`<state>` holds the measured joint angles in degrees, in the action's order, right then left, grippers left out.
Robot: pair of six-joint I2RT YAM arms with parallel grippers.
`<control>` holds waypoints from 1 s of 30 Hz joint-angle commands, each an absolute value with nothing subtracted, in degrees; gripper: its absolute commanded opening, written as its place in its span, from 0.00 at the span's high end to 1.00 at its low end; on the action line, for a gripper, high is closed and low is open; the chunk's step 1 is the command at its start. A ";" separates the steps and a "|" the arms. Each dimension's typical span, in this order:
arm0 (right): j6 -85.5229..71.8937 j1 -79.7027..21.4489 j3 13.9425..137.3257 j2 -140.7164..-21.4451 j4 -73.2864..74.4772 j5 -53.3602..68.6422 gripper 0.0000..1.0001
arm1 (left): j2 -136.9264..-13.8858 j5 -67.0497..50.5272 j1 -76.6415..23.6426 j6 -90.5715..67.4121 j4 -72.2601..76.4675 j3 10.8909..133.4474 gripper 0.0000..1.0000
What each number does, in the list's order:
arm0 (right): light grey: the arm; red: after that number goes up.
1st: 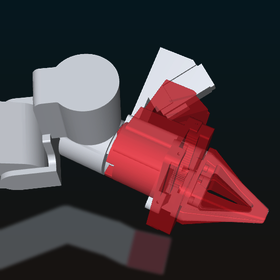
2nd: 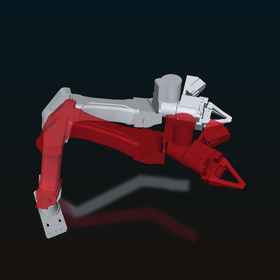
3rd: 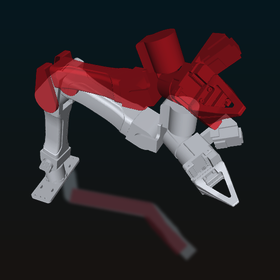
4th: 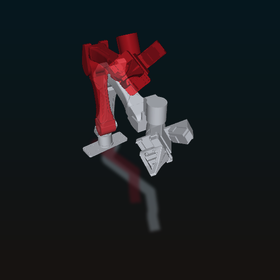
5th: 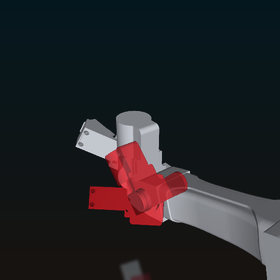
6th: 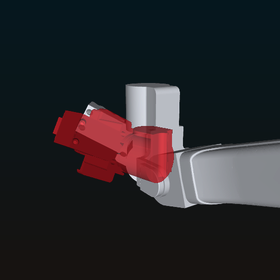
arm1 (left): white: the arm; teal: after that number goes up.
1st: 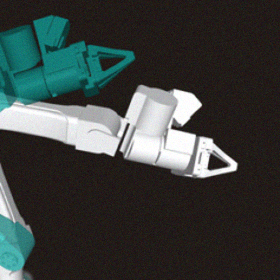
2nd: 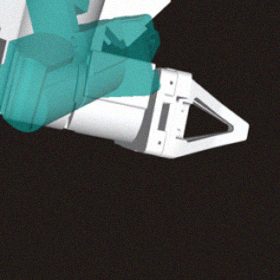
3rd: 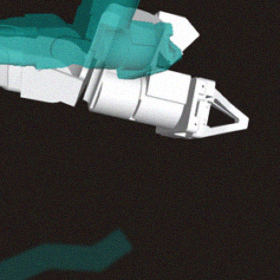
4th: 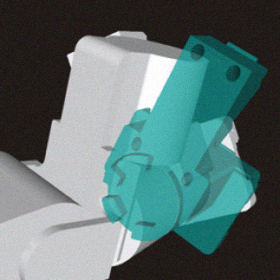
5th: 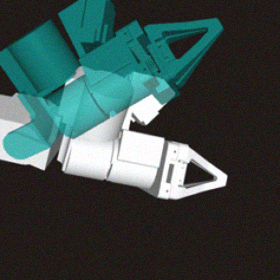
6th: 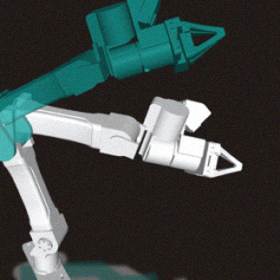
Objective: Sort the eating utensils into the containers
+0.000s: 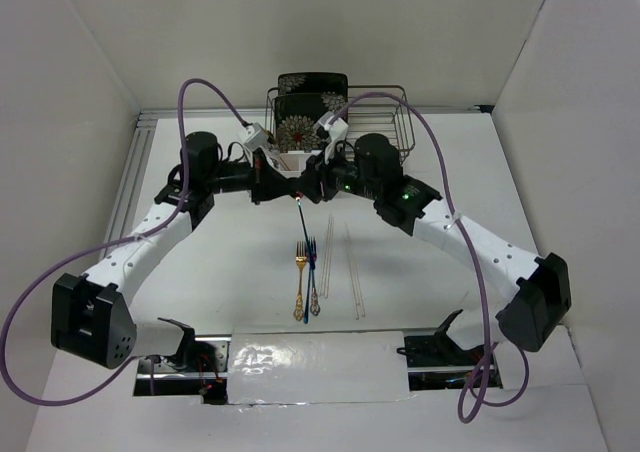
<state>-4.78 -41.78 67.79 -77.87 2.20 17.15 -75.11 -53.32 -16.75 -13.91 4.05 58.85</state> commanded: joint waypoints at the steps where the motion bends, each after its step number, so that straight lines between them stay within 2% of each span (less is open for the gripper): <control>1: -7.73 -39.92 74.52 -77.52 7.52 14.50 0.48 | -73.75 -48.36 -17.31 -13.27 8.87 60.74 1.00; 2: -8.00 -39.21 74.53 -76.82 8.43 15.20 0.36 | -72.96 -46.43 -17.31 -12.58 9.22 60.82 1.00; 3: -8.09 -38.24 73.49 -75.86 8.44 16.08 0.30 | -72.95 -42.66 -17.31 -11.70 10.53 60.56 1.00; 6: -7.74 -37.00 69.27 -71.11 7.92 19.76 0.21 | -71.90 -39.99 -17.05 -9.85 12.47 60.91 1.00; 11: -6.94 -37.00 67.15 -71.79 8.88 25.92 0.23 | -73.47 -42.18 -16.61 -8.79 12.57 63.97 1.00; 13: -6.94 -37.53 66.37 -71.98 8.01 25.93 0.26 | -74.18 -45.15 -16.70 -8.97 13.09 64.42 1.00; 20: -5.72 -38.14 66.97 -76.19 5.80 24.79 0.27 | -74.53 -51.41 -16.79 -8.79 13.71 65.13 1.00; 24: -4.75 -38.14 68.55 -79.10 5.19 24.17 0.33 | -73.92 -53.96 -16.79 -8.00 13.36 65.13 1.00; 27: -4.83 -38.14 68.55 -79.80 3.08 24.17 0.45 | -73.65 -54.75 -16.96 -7.74 12.83 65.13 1.00; 28: -4.92 -38.14 68.55 -79.80 2.55 23.56 0.55 | -73.57 -54.58 -17.05 -8.26 13.18 64.78 1.00; 30: -5.01 -38.06 68.55 -80.24 2.55 23.03 0.67 | -72.95 -54.67 -16.88 -8.44 14.23 64.07 1.00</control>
